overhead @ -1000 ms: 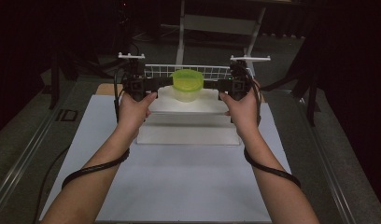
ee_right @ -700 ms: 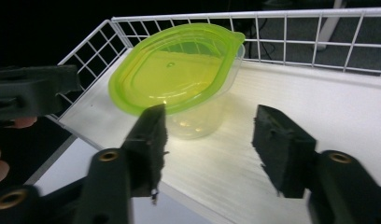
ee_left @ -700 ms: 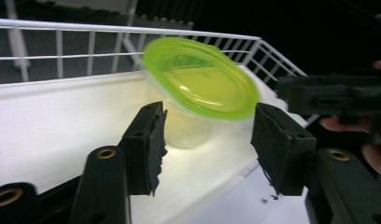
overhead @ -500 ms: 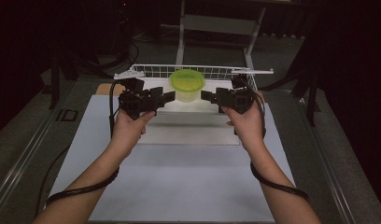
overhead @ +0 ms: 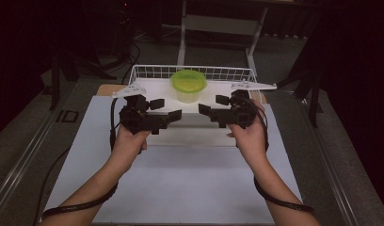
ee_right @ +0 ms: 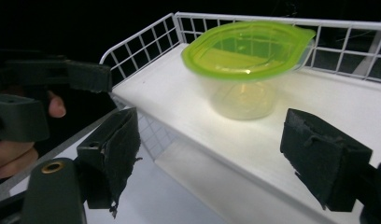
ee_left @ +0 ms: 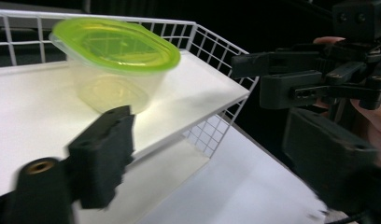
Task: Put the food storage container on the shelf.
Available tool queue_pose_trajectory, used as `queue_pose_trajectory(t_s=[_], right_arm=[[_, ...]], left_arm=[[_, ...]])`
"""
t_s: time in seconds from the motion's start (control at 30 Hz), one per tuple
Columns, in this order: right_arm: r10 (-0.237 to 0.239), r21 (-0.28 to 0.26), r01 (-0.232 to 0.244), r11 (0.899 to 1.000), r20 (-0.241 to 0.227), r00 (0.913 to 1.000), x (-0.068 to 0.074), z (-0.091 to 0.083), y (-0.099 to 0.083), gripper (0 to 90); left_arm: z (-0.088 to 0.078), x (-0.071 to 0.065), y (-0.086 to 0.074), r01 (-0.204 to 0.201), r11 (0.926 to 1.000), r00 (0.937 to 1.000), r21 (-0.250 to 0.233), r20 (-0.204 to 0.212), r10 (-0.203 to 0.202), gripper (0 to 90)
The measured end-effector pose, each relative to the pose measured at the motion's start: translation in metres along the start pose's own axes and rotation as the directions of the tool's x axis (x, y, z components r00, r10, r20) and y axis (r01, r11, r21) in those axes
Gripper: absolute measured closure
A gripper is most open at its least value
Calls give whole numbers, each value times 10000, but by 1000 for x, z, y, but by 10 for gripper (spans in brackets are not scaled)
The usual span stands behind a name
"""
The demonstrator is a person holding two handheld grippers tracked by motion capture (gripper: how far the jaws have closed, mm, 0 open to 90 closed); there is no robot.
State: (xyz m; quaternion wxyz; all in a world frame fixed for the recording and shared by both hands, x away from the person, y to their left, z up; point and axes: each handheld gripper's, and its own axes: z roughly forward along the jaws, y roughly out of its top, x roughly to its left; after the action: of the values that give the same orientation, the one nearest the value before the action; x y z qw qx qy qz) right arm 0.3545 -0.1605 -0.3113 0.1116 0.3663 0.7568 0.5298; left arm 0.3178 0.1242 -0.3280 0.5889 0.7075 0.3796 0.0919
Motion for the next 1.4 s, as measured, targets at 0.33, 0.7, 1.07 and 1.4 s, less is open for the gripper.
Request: queue_pose_trajectory(t_s=[0.33,0.7,1.07,1.4], right_arm=[[-191,58,192,9998,-99,9998,3,-3,-22,196],[-11,-65,8,10000,-353,9994,-3,-9,-55,195],[-156,116,161,9998,-424,9990,-8,-14,-99,186],[-527,80,534,9985,-697,9962,-4,-26,-139,186]], left_arm=[[-1,-1,-23,-383,9983,9989,-435,-293,370,11],[-9,-10,-52,-1197,9925,9925,-236,-279,1191,11],[-11,-19,-84,-1785,9839,9839,31,-99,1785,11],[-6,-28,-123,-1935,9805,9810,343,245,1927,11]])
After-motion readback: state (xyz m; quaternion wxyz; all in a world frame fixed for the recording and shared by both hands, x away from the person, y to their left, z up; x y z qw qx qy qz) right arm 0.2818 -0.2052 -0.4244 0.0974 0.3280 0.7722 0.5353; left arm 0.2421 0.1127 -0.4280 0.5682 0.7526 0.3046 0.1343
